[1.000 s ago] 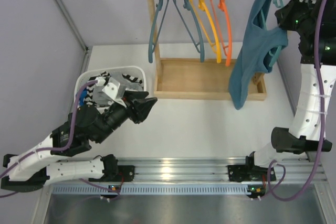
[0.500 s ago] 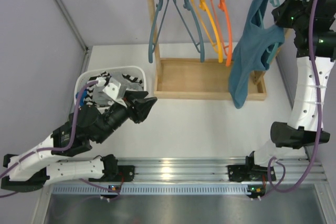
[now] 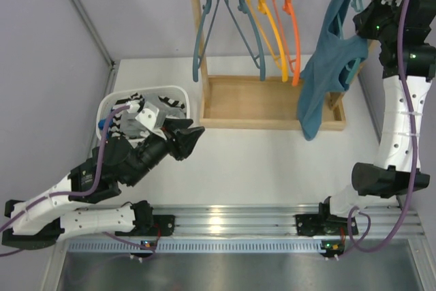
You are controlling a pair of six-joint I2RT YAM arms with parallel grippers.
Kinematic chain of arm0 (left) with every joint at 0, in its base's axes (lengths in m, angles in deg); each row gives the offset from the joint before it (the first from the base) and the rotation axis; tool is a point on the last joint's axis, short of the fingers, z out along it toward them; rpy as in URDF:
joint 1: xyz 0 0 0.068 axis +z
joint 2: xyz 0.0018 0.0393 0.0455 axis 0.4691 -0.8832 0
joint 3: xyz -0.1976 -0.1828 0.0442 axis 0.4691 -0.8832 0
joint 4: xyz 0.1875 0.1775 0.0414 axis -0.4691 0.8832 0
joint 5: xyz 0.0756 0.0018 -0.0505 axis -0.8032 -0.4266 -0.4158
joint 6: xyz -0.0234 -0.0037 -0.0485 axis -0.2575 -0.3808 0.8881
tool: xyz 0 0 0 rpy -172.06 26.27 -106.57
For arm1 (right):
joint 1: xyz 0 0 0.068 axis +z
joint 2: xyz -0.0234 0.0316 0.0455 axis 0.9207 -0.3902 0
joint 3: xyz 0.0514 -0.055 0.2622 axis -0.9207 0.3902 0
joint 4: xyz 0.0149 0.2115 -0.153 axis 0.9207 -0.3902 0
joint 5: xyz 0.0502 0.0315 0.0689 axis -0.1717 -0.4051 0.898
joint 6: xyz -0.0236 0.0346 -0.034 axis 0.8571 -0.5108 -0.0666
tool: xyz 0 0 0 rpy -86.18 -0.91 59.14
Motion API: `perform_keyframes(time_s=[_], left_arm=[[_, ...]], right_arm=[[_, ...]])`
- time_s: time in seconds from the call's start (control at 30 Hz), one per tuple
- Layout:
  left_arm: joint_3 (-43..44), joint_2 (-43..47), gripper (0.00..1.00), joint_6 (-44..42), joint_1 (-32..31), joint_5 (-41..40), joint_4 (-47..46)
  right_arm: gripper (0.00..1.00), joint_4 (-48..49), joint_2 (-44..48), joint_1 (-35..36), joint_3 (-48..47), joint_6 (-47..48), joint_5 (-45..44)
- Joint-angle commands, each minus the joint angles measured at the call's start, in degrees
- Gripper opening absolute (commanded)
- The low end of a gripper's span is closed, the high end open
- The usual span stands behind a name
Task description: Place the tank top on the hanger
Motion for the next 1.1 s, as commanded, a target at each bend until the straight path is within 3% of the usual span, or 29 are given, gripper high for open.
perform_keyframes(time_s=[0.0, 0.07, 0.2, 0.3, 0.5, 0.67, 0.87, 1.07], left_arm=[[-0.4, -0.4, 0.48, 0.1, -0.1, -0.3, -3.7], [-0.6, -0.4, 0.48, 0.3, -0.2, -0.3, -3.6], [-0.6, -0.6, 0.48, 0.9, -0.1, 0.1, -3.7], [-0.6, -0.8, 0.48, 1.1, -0.2, 0.1, -3.9], [-0.6, -0.8, 0.48, 1.5, -0.1, -0.7, -3.6], [-0.7, -0.6, 0.48, 2.3, -0.1, -1.5, -3.2], [-1.1, -2.1, 0.48, 5.3, -0.1, -3.4, -1.3], [-1.6, -4.2, 0.48, 8.9, -0.1, -3.8, -0.3]], right_arm=[[0.11, 2.1, 3.1, -1.1, 1.2, -0.3, -0.5], [0.2, 1.7, 3.6, -1.3, 1.4, -0.4, -0.4], [0.5, 1.3, 5.2, -1.3, 2.0, -0.9, -0.4], [0.64, 0.8, 6.3, -1.4, 1.9, -1.1, -1.4], [0.81, -0.8, 11.4, -1.4, 3.8, -2.6, -3.9], [0.87, -4.6, 18.3, -1.5, 6.4, -5.0, -2.3], [0.87, -3.0, 33.5, -1.2, 28.4, -8.6, 8.2], [0.87, -7.0, 45.4, -0.6, 41.4, -9.7, 15.3]])
